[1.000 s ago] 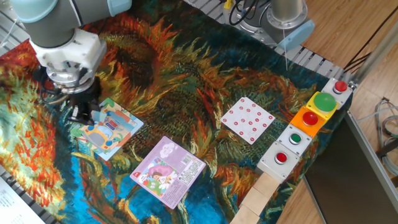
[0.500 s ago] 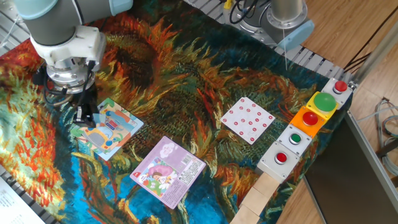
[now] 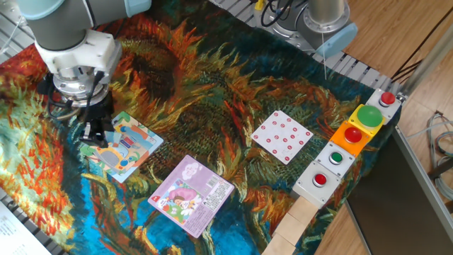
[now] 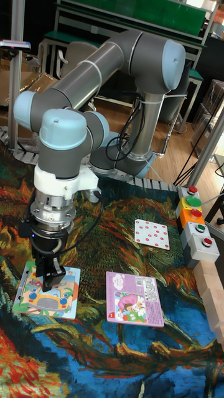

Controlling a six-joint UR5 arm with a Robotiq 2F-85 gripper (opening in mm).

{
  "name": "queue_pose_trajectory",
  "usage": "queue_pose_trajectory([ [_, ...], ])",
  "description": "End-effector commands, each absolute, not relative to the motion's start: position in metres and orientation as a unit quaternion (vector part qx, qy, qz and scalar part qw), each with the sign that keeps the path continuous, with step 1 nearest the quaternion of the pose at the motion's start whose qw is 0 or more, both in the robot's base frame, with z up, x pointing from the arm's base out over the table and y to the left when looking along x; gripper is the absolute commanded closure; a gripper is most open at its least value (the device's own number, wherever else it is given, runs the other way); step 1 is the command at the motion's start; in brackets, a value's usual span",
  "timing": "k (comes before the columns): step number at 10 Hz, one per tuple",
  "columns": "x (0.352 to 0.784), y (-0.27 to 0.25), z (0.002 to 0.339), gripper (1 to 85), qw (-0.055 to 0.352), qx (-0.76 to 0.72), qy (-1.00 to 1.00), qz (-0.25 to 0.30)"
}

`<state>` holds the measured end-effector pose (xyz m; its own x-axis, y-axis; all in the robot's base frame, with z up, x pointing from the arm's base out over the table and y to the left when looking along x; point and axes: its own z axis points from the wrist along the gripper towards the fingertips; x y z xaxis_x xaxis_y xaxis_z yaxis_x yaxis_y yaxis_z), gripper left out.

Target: Assemble one piece of a puzzle

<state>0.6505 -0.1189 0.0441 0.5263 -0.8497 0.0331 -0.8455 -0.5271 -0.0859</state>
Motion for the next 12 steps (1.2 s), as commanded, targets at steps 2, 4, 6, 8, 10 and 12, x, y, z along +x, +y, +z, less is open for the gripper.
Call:
queue_pose_trajectory([
  [2, 0.65, -0.114, 0.045, 84.3, 0.04, -0.856, 0.515, -0.027],
  [4, 0.669, -0.134, 0.048, 84.3, 0.017, -0.911, 0.404, -0.081],
  [6, 0.675, -0.142, 0.049, 84.3, -0.004, -0.953, 0.288, -0.099],
  [8, 0.666, -0.148, 0.058, 84.3, -0.033, -0.971, 0.215, -0.102],
  [10, 0.666, -0.13, 0.062, 84.3, -0.006, -0.97, 0.224, -0.097],
  [12, 0.665, -0.122, 0.062, 84.3, 0.01, -0.967, 0.24, -0.091],
])
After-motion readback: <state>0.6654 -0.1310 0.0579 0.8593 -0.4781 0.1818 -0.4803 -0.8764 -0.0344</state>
